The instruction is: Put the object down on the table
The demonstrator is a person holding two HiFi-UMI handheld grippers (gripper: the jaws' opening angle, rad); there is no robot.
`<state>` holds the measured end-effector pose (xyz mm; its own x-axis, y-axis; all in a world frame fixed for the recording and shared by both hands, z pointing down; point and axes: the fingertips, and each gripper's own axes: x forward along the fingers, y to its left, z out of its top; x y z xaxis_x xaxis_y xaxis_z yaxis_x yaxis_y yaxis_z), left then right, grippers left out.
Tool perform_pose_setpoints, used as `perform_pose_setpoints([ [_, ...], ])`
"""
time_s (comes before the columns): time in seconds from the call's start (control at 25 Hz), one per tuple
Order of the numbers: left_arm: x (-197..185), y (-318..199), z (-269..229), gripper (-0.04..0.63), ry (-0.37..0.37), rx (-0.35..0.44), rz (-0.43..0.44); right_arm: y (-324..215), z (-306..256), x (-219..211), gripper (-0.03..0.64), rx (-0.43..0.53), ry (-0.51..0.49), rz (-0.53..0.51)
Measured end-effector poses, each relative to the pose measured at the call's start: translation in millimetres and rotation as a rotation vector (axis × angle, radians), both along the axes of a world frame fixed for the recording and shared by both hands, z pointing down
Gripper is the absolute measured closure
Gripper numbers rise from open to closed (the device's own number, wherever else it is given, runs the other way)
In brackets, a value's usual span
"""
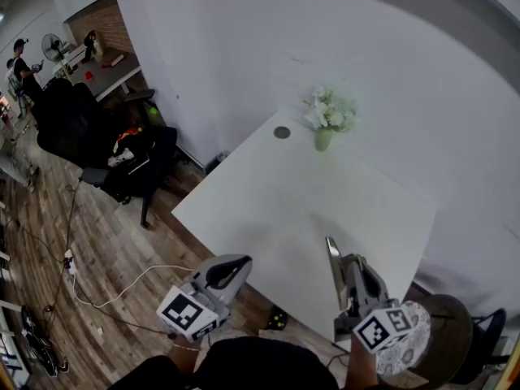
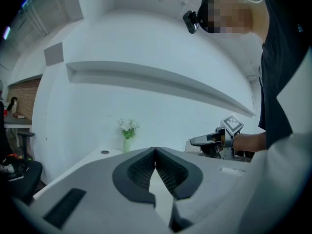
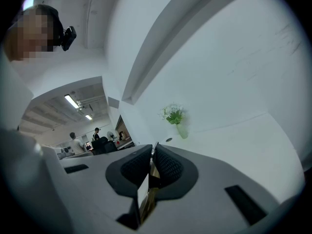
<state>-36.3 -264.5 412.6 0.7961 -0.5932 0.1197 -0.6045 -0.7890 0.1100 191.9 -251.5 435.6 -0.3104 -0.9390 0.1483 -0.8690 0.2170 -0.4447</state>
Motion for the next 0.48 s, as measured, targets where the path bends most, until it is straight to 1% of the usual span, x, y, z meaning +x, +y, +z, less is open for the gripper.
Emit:
perform_pose_setpoints([
  [0.16, 9.8, -8.1, 2.1, 0.595, -0.003, -0.021, -0.012, -14.2, 7.0, 9.5, 0.597, -0.014, 0.005, -0.009],
  [0.4, 18.5, -25.0, 4.7, 0.595, -0.011, 0.014, -0.002, -31.1, 25.3, 19.2, 0.597, -0.042, -0.003, -0.001],
  [0.48, 22.7, -32.1, 7.2, 0.595, -0.018, 0.015, 0.008, -37.1, 31.5, 23.4, 0.597, -0.055, -0.002, 0.005],
])
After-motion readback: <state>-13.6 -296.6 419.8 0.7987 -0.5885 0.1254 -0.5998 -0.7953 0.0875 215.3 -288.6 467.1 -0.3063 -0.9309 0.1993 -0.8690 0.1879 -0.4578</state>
